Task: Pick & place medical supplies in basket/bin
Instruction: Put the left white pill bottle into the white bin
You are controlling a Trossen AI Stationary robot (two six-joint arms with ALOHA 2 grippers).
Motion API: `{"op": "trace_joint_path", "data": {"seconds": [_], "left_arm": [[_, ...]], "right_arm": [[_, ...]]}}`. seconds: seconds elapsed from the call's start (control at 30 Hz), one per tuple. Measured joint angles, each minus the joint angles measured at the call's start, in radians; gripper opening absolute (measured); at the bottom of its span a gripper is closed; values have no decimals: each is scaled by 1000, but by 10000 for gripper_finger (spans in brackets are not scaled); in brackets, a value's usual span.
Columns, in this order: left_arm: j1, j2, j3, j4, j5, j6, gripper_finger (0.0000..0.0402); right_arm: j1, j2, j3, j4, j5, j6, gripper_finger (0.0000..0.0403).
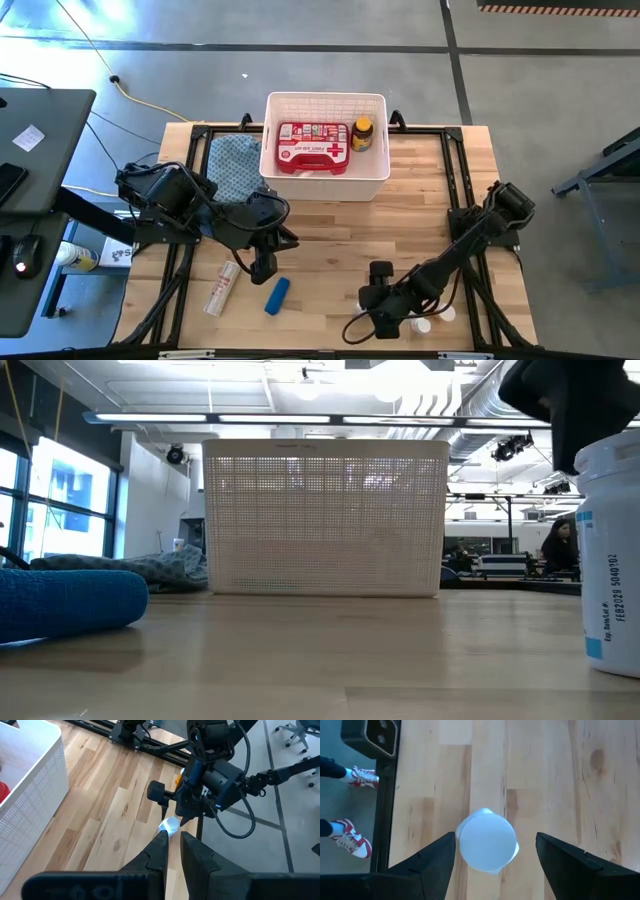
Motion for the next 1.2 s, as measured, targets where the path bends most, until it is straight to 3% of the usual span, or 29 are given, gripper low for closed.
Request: {"op": "trace_joint_path", "data": {"seconds": [0.93,1.2], "left_arm": [[0,0,0,-1,1,4,85],[0,0,0,-1,1,4,85]], "right_arm": [[-1,0,-56,62,18,-1,265],[-1,0,-56,62,20,-1,239]]}}
